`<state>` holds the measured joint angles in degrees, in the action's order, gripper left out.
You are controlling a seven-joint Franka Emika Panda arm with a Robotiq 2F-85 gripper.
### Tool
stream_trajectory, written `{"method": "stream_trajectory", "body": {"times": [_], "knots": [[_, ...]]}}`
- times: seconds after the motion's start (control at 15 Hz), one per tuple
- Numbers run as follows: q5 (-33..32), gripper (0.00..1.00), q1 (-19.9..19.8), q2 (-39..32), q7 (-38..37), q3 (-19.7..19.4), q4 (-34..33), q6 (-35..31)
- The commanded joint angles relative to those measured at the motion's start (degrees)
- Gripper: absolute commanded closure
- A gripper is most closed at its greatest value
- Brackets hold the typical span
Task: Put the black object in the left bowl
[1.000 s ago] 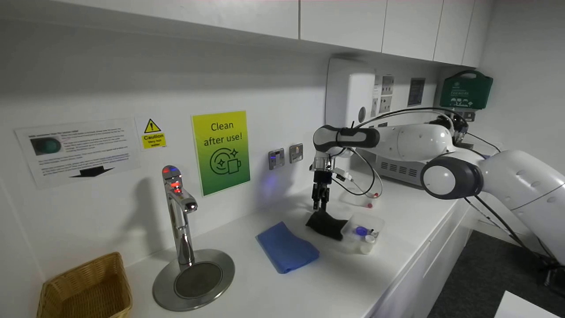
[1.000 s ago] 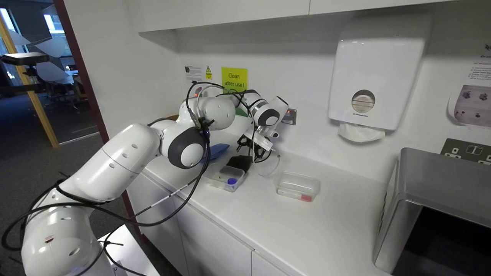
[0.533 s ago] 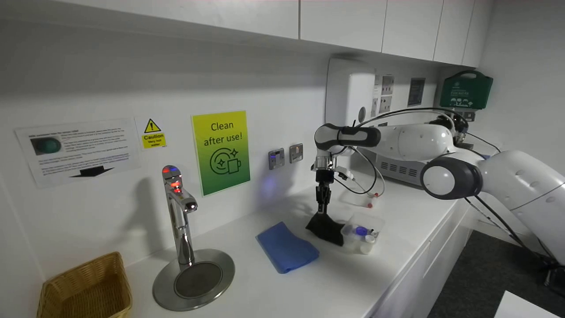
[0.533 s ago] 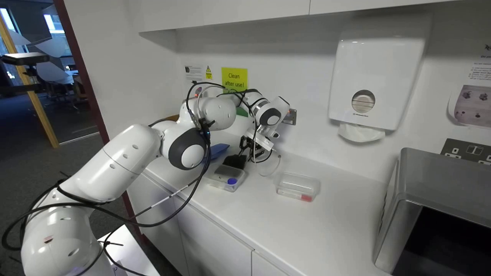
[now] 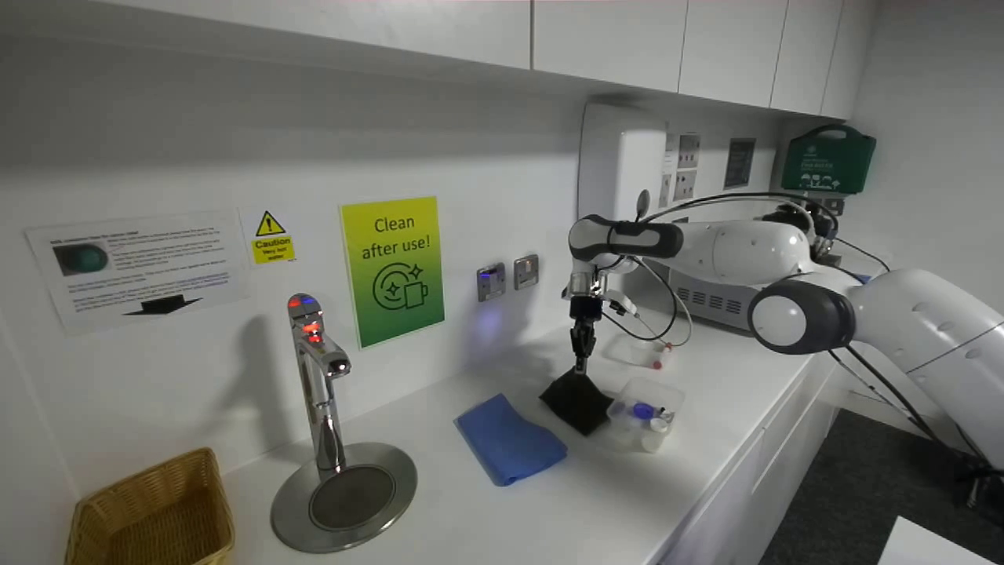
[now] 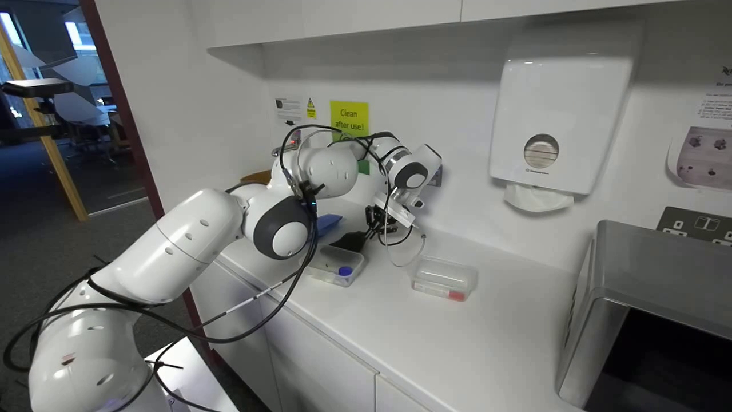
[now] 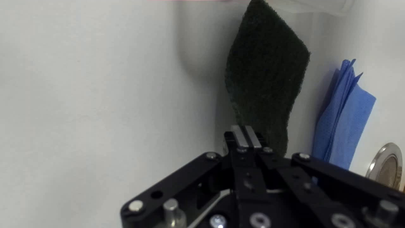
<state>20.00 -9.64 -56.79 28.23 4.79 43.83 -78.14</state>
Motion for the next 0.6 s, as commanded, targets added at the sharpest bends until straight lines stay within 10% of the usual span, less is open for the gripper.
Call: {"method": "stream_trajectory", "body": {"times": [0.0,0.53], "knots": [[1.6,1.0,-1.9,-1.1,0.5,1.1,-3.9,3.1],[0.9,1.0,-0.2,2.7,-1.8,0.4,-2.6,1.6]]}}
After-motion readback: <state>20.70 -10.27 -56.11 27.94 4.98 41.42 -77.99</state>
